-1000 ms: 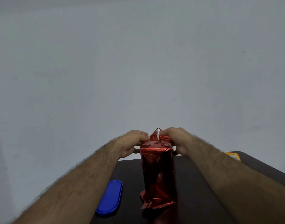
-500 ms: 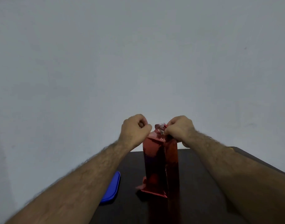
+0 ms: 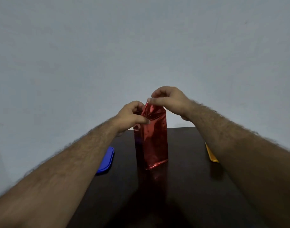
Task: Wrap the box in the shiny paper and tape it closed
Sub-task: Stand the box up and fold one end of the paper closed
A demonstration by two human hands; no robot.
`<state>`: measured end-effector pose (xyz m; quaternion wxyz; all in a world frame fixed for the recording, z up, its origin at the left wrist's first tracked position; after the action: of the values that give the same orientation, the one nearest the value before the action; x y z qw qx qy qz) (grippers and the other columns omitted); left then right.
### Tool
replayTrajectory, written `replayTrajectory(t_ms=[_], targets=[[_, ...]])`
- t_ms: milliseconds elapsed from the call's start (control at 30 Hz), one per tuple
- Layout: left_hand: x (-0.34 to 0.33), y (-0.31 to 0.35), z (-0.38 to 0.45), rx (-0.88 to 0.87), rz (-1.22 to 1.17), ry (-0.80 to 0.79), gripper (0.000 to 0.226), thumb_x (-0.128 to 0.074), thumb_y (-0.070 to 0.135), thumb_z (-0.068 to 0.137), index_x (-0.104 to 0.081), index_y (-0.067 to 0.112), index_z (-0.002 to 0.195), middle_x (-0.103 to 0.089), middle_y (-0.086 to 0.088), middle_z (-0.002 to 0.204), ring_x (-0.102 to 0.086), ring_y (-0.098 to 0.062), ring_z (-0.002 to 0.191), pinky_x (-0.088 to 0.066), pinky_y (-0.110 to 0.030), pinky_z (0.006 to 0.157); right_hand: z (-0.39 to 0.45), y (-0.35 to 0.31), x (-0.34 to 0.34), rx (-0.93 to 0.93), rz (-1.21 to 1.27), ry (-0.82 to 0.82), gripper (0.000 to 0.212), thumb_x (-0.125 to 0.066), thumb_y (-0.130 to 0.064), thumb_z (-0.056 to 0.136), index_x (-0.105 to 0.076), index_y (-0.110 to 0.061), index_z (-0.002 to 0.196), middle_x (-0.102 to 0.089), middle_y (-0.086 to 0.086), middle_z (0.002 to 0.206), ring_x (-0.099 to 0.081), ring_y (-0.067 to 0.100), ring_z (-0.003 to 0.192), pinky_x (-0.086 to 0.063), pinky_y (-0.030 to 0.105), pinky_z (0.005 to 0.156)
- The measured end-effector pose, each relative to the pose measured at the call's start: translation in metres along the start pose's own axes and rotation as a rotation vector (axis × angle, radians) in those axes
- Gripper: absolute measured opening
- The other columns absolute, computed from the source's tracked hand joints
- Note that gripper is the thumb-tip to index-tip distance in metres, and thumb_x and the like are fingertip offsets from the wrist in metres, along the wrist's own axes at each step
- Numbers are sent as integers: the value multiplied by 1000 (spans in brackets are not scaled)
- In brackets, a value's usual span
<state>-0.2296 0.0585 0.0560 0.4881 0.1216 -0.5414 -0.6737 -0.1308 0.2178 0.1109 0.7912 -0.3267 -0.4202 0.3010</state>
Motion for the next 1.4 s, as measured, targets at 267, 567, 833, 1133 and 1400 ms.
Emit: replayTrajectory(t_ms=[267,567,833,1133,1400], targets=[[-3,-25,18,-44,-395,-118,32,-76,0,79,-72,6,111,-75,-5,98,-73,-19,89,-60,-30,80,27,36,-12,-36,150,-181,22,-86,-20,86,-72,-10,72,-68,1,78,-63,15,78,-51,34,80],[4,-35,45,70,-454,-15,34,-64,13,95,-75,-7,119,-71,-19,110,-68,-28,89,-55,-35,85,49,40,-18,-160,76,-175,22,-92,-34,74,-74,-21,73,-72,-8,81,-63,16,87,-48,35,78],[0,-34,54,111,-469,28,60,-73,25,79,-68,-14,125,-68,-27,108,-65,-34,92,-52,-44,89,49,38,-13,-136,21,-181,30,-86,-42,84,-72,-22,67,-67,-6,74,-60,15,78,-46,36,76],[16,-14,48,-7,-292,-19,15,-78,11,92,-82,10,77,-78,-15,104,-68,-23,92,-50,-34,81,41,33,-10,-123,107,-175,23,-90,-28,81,-80,-12,94,-75,1,87,-68,13,81,-53,34,80],[13,-19,47,98,-325,27,21,-75,23,99,-83,8,87,-76,-9,88,-65,-19,81,-51,-34,78,42,42,-6,-205,141,-111,6,-80,-21,91,-81,-15,93,-79,-3,86,-72,11,83,-56,35,80]])
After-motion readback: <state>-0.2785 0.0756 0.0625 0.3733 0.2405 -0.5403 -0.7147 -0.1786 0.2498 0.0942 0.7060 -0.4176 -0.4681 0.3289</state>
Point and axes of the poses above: each hand's wrist, its own z-axis towards the middle knuckle, its own x-axis out of the back of the hand, y = z × x, the point moved 6 cm from there along z, towards the middle knuckle
